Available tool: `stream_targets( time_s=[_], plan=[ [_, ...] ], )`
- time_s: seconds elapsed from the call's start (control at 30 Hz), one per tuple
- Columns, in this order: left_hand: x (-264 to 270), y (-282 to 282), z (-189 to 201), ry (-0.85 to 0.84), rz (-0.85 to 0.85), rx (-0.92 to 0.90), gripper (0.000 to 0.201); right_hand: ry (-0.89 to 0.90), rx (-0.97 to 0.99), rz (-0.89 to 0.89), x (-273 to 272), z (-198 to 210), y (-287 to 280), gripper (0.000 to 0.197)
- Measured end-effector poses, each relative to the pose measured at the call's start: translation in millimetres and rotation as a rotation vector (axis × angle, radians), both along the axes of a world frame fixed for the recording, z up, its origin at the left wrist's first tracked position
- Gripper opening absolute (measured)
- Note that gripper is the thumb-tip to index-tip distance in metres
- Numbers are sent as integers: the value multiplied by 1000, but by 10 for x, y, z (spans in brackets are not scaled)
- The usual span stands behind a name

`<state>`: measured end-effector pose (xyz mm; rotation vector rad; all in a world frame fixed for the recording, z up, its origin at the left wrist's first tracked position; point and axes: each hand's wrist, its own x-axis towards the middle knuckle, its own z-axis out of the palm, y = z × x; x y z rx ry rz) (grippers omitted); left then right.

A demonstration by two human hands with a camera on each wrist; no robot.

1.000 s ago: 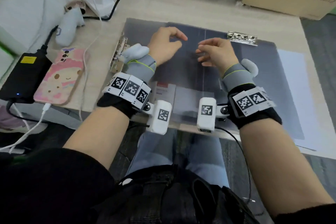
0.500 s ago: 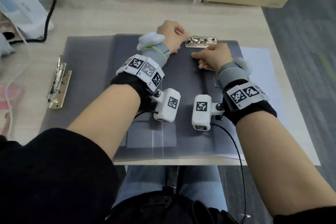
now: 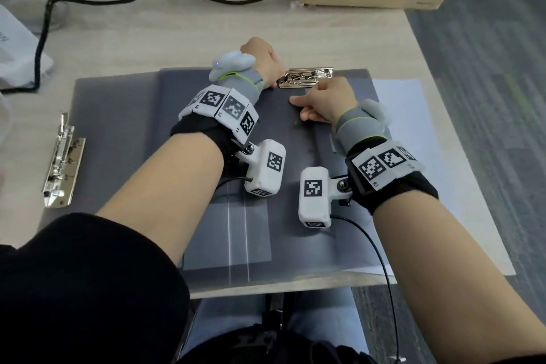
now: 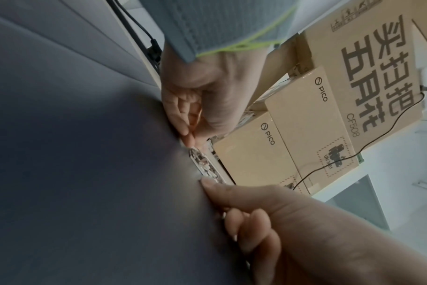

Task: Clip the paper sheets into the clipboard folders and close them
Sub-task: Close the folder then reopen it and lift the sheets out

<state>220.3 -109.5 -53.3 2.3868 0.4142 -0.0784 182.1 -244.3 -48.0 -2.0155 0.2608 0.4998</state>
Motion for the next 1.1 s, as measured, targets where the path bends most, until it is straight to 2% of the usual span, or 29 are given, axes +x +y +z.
stream_targets(
  time_s=[0.13, 0.3, 0.4, 0.5, 0.57, 0.6, 0.63, 0.7, 0.77, 0.87, 0.97, 1.1],
  plan=[
    [26, -23, 15, 27, -74, 58, 31, 0, 14, -11, -30, 29, 13, 39],
    [3, -34, -4, -8, -107, 110, 15, -7, 22, -17, -45, 37, 16, 38],
    [32, -13, 33, -28, -88, 62, 27, -10, 35, -30, -41, 35, 8, 39],
    [27, -36, 218, -138, -111, 31, 31, -6, 40, -30, -35, 27, 6, 39],
    [40, -111, 335, -237, -171, 22, 21, -12, 33, -31, -23, 12, -1, 39],
    [31, -151, 377, -251, -223, 18, 11, -14, 28, -28, -25, 3, 3, 39],
    [28, -205, 398, -239, -309, 9, 12, -17, 23, -25, -26, -6, 2, 39],
    [2, -337, 405, -82, -540, -98, 21, -30, 26, -24, -18, -20, -6, 37],
    [-47, -434, 382, 73, -663, -212, 24, -33, 38, -26, -12, -34, -10, 37],
    [-48, -483, 353, 20, -715, -230, 60, -30, 51, -31, -3, -53, -13, 38],
    [-10, -529, 421, -59, -800, -237, 61, -22, 59, -24, 6, -66, -13, 38],
    [-30, -656, 476, 47, -800, -314, 58, -11, 81, -19, 18, -72, -26, 39]
  ],
)
